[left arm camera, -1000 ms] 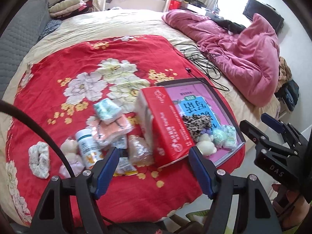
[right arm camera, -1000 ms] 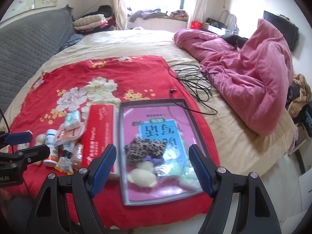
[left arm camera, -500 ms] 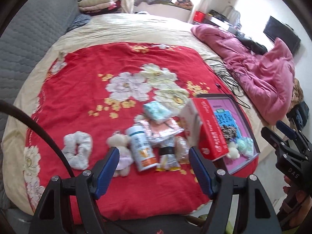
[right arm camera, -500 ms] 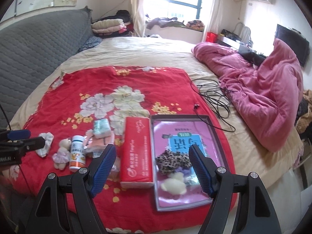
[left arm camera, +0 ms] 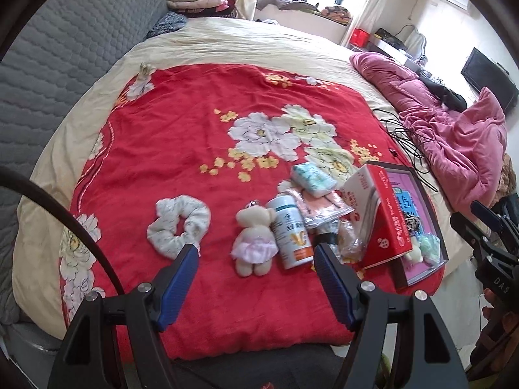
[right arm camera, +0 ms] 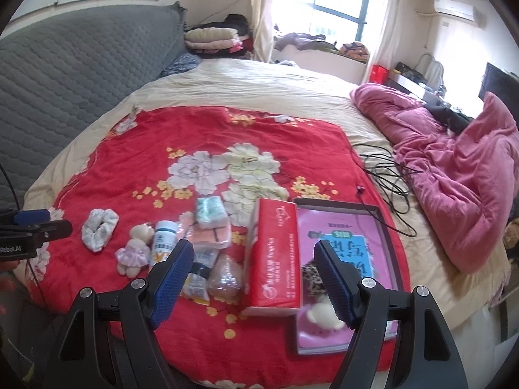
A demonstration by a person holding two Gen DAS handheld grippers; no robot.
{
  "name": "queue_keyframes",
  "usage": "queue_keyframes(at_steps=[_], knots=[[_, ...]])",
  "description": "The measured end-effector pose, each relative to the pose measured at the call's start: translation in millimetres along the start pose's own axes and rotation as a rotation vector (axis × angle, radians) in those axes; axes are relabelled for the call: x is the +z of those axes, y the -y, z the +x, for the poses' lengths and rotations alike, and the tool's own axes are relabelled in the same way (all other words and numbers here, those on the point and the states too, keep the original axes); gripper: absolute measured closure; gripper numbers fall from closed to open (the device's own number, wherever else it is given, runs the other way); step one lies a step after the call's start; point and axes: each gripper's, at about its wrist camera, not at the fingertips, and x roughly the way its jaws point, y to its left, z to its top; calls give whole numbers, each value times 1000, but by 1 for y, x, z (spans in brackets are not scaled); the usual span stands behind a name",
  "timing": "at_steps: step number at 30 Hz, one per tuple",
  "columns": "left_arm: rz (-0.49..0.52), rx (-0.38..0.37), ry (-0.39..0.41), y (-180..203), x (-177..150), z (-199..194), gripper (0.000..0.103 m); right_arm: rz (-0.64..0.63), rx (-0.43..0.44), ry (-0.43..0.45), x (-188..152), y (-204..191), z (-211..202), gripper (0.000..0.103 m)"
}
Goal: Organize soft objects
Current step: 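Withdraw both tools from the tray toward the remaining items on the quilt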
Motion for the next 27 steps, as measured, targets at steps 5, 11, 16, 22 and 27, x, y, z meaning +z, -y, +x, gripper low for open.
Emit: queue_keyframes(at_steps=[5, 11, 16, 22, 27], knots=[[-14, 10, -11, -16, -7, 4, 30, -22, 30, -23, 2, -17, 14, 25], [-44, 0, -31, -31, -9, 17, 30, -84, 54, -65, 11, -39, 51, 25], [-60, -3, -48, -42, -7, 33, 30, -142, 66, -113, 19, -53, 91, 25], [-82, 23, -100, -61, -6, 58, 30, -163, 87, -174, 25, -60, 138, 25], [-111, 40, -128, -76, -6, 76, 30, -188, 92, -216, 24, -65, 170, 25]])
